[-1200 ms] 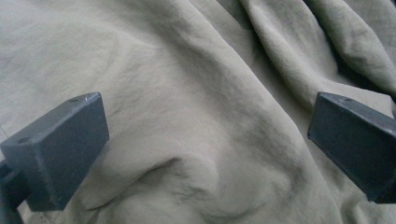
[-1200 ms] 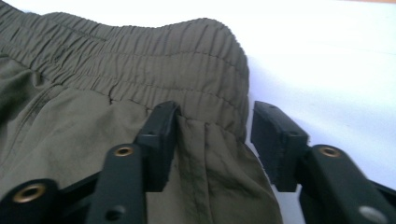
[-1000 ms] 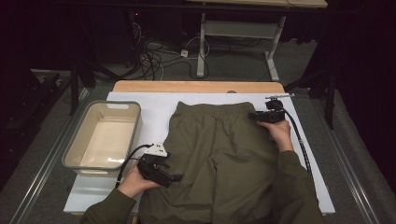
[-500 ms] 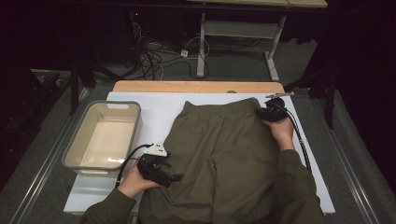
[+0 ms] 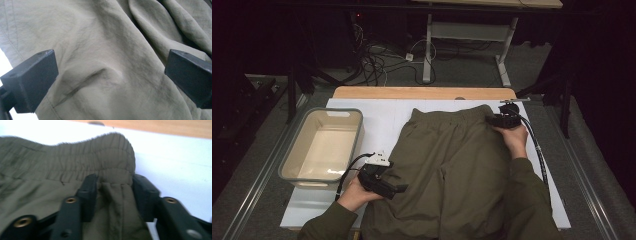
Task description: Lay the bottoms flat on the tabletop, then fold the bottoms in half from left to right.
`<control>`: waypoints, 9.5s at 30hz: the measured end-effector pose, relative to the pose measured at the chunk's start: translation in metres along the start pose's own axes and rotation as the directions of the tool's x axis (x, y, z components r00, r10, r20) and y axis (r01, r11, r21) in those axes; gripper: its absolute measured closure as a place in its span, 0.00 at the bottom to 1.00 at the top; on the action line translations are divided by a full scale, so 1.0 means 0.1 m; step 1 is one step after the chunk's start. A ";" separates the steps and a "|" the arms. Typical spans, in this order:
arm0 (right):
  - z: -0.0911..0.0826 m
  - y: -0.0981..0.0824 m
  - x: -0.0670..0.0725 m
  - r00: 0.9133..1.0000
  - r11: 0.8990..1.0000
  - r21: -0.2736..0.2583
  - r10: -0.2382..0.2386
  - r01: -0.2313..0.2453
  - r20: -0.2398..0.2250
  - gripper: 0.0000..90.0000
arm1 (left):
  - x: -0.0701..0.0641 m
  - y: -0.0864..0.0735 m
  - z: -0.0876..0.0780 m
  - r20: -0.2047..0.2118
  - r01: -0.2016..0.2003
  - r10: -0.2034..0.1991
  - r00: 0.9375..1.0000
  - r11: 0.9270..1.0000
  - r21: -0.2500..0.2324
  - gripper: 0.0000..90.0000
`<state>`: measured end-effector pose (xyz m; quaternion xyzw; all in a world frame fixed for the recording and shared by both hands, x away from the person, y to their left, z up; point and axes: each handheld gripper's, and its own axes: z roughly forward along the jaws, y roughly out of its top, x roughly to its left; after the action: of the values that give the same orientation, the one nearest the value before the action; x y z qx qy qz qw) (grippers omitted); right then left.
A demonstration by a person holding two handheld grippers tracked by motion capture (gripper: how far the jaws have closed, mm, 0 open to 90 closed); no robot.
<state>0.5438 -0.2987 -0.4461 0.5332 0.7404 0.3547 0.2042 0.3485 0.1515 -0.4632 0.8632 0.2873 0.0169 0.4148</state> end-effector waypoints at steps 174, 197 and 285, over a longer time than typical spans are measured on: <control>-1.49 -1.71 0.94 0.894 0.965 -0.086 -0.262 0.248 -0.363 0.30 | 1.32 1.11 0.80 -0.293 0.226 -0.198 0.936 0.972 0.065 0.70; -1.49 -1.71 0.96 0.893 0.963 -0.080 -0.267 0.256 -0.361 0.30 | 1.15 1.33 0.63 -0.212 0.195 -0.195 0.957 0.981 -0.024 0.96; -1.49 -1.70 0.99 0.884 0.959 -0.083 -0.281 0.270 -0.375 0.30 | 0.05 2.32 1.70 0.102 0.067 -0.062 0.993 0.997 -0.046 0.96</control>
<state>0.2984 -0.2829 -0.4663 0.3402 0.8290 0.4297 0.1116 0.5099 -0.0804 -0.4074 0.8426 0.2934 -0.0331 0.4504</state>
